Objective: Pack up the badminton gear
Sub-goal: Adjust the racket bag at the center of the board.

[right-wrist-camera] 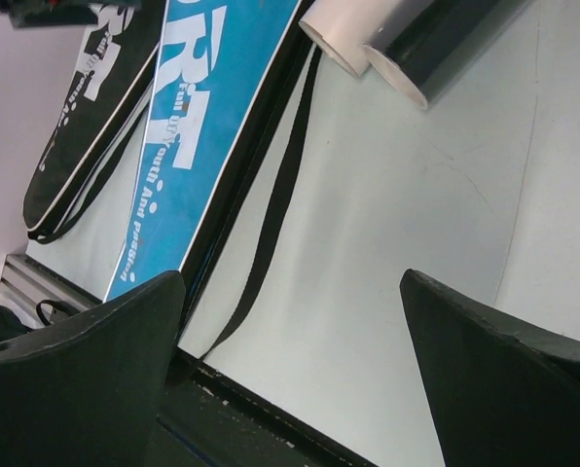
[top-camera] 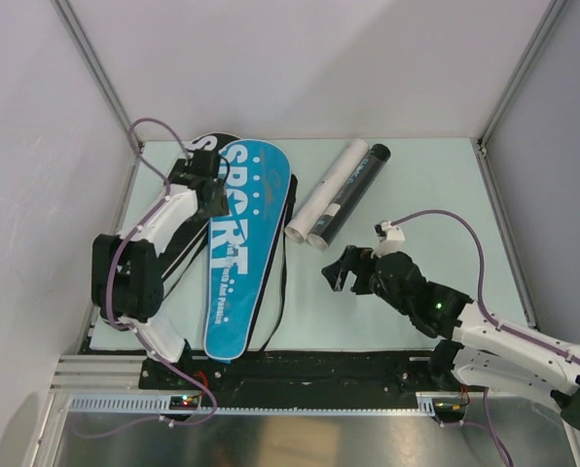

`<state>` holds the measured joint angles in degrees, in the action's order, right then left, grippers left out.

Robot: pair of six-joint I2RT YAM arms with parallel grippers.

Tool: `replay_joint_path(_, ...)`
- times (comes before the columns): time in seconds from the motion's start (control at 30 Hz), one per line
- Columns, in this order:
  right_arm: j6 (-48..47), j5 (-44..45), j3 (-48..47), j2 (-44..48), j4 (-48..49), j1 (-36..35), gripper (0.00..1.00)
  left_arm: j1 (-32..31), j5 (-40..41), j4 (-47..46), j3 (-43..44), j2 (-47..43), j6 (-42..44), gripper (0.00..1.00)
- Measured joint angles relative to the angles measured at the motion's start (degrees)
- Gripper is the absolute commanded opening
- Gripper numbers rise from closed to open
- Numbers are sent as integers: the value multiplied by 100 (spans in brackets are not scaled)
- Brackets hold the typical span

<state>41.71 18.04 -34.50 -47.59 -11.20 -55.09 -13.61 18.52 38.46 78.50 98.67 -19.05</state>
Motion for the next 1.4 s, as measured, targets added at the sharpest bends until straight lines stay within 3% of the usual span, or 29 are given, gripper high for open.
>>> replay_joint_path(0.17, 205, -730, 72, -590, 610, 330, 100, 328, -485, -2, -881, -511, -57, 64)
replay_joint_path(0.37, 922, -1805, 142, -2076, 1939, 595, 95, 472, -1182, -398, -2151, -1250, -444, 58)
replay_joint_path(0.53, 1368, -1818, -33, -3259, 2765, 175, 94, 750, -1462, -719, -2999, -1655, -892, 50)
replay_joint_path(0.77, 1554, -1445, -1276, -4940, 3174, -321, 93, 824, -1587, -1091, -3169, -1672, -1327, 29)
replay_joint_path(0.9, 1633, -1235, -1853, -5499, 3189, -367, 93, 979, -1624, -1209, -3169, -1567, -1449, 19)
replay_joint_path(1.03, 1648, -1003, -2330, -5875, 2962, -369, 94, 1080, -1707, -1329, -3167, -1255, -1550, 15)
replay_joint_path(1.4, 1902, -85, -3259, -6494, 1644, -470, 96, 1080, -1770, -1416, -3167, -1075, -1609, 17)
